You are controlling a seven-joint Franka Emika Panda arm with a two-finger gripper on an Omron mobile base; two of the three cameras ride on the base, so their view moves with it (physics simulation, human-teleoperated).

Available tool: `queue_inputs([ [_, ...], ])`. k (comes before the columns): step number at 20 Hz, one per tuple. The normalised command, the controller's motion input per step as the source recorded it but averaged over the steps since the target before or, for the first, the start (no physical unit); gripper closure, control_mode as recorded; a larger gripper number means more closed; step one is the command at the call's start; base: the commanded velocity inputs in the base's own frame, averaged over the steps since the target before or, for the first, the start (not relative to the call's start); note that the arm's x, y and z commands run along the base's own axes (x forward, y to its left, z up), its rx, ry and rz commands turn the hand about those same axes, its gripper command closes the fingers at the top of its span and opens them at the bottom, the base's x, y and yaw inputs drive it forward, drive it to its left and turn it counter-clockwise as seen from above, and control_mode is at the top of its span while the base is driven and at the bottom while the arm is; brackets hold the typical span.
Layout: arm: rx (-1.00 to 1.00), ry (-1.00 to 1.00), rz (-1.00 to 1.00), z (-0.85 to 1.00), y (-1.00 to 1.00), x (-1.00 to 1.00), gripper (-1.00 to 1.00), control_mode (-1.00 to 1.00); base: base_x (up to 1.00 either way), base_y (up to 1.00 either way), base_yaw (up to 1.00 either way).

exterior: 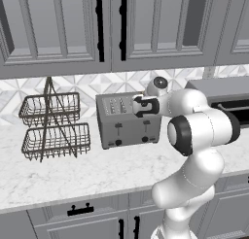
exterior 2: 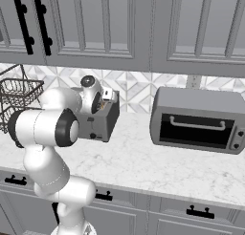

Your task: Start the toaster. Once the lever pops up, take the bread to the plate on the dining counter.

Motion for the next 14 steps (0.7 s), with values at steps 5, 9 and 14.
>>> queue_inputs([
  [5,0.0,0.0,0.0,0.0,0.0,0.03,-1.0,-1.0,0.0,0.0,0.0],
  [9,0.0,0.0,0.0,0.0,0.0,0.01,-1.0,-1.0,0.0,0.0,0.0],
  [14,0.0,0.0,0.0,0.0,0.0,0.0,1.0,-1.0,0.0,0.0,0.0],
])
